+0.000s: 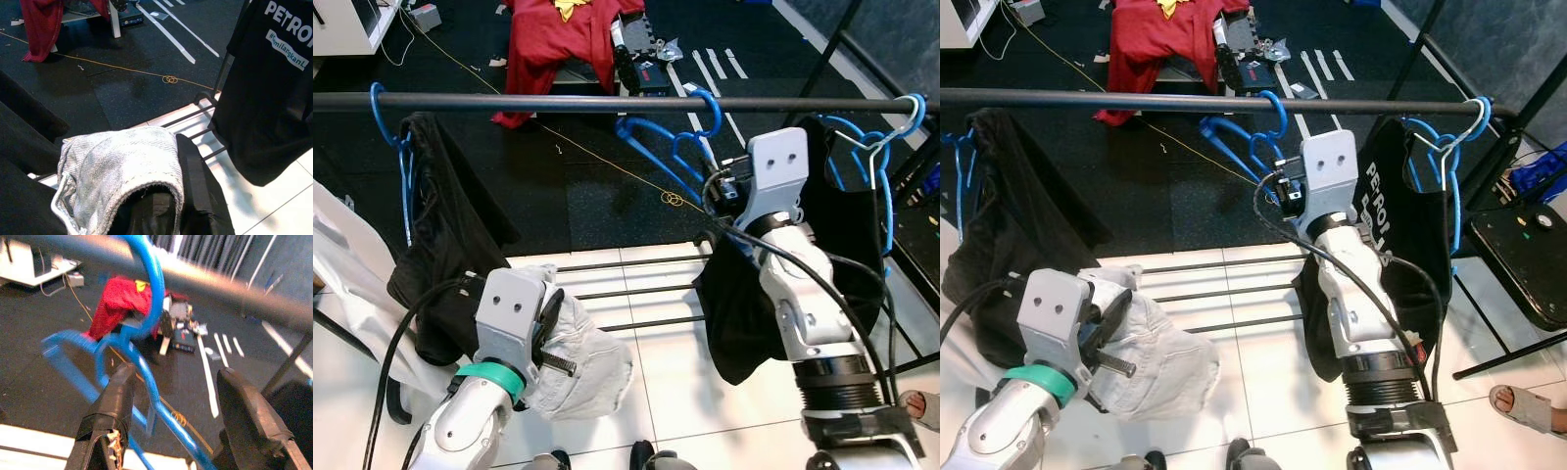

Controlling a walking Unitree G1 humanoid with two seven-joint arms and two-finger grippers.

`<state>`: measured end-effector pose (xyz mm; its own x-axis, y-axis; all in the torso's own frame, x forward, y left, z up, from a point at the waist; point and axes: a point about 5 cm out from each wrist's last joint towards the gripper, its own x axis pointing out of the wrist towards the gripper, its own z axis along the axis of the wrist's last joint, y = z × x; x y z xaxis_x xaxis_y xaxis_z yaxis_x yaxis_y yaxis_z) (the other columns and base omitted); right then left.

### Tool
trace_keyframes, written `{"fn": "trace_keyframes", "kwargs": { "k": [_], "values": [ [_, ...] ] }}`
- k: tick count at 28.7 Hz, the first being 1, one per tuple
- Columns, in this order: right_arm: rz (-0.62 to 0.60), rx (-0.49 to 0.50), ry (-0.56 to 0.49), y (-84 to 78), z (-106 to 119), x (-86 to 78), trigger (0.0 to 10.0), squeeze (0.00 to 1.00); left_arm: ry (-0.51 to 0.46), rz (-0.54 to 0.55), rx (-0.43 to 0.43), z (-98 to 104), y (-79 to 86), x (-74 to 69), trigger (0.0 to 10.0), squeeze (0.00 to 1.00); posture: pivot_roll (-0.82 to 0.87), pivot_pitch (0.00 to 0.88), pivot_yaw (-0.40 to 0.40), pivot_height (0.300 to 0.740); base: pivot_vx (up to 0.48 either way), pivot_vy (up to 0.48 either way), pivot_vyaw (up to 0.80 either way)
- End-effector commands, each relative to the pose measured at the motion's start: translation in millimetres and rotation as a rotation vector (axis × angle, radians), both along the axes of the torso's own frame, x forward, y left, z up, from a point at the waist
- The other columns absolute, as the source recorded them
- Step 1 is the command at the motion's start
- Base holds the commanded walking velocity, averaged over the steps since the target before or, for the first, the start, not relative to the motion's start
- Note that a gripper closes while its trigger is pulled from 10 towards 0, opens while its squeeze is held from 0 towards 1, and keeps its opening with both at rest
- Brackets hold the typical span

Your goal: Hang hanger

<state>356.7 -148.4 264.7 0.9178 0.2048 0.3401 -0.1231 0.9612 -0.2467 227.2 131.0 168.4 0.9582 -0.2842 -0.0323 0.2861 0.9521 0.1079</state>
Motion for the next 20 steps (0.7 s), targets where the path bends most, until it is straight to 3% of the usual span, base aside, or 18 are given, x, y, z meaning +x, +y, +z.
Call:
{"fn": "trace_keyframes", "kwargs": {
  "k": [1, 2, 7, 10, 15, 20],
  "values": [
    [0.027, -0.034, -0.009, 4.2, 2, 0.5, 10.0, 0.00, -0.013, -0.014, -0.012, 1, -1.2, -0.6, 10.0, 0.00, -0.02, 0.168, 0.024, 0.740, 0.000, 0.000, 0.00],
    [0.031, -0.046, -0.005, 4.9, 2, 1.4, 10.0, 0.00, -0.014, -0.015, -0.012, 1, -1.1, -0.3, 10.0, 0.00, -0.02, 0.168, 0.024, 0.740, 0.000, 0.000, 0.00],
    [0.285, 0.140, 0.128, 21.4, -13, 7.4, 10.0, 0.00, -0.025, -0.017, -0.009, 5, -1.5, 2.4, 10.0, 0.00, -0.01, 0.164, 0.026, 0.740, 0.000, 0.000, 0.00],
    [0.292, 0.147, 0.140, 22.1, -15, 7.4, 10.0, 0.00, -0.031, -0.012, -0.011, 7, -1.1, 2.9, 10.0, 0.00, 0.00, 0.161, 0.022, 0.740, 0.000, 0.000, 0.00],
    [0.336, 0.034, 0.153, 23.8, -33, -5.5, 10.0, 0.00, -0.038, 0.064, -0.037, 11, 7.5, 2.1, 10.0, 0.00, 0.00, 0.139, 0.016, 0.740, 0.000, 0.000, 0.00],
    [0.323, 0.027, 0.165, 20.7, -38, -7.1, 10.0, 0.00, -0.033, 0.095, -0.048, 13, 10.6, 3.0, 10.0, 0.00, -0.01, 0.122, 0.018, 0.740, 0.000, 0.000, 0.00]
  ]
}}
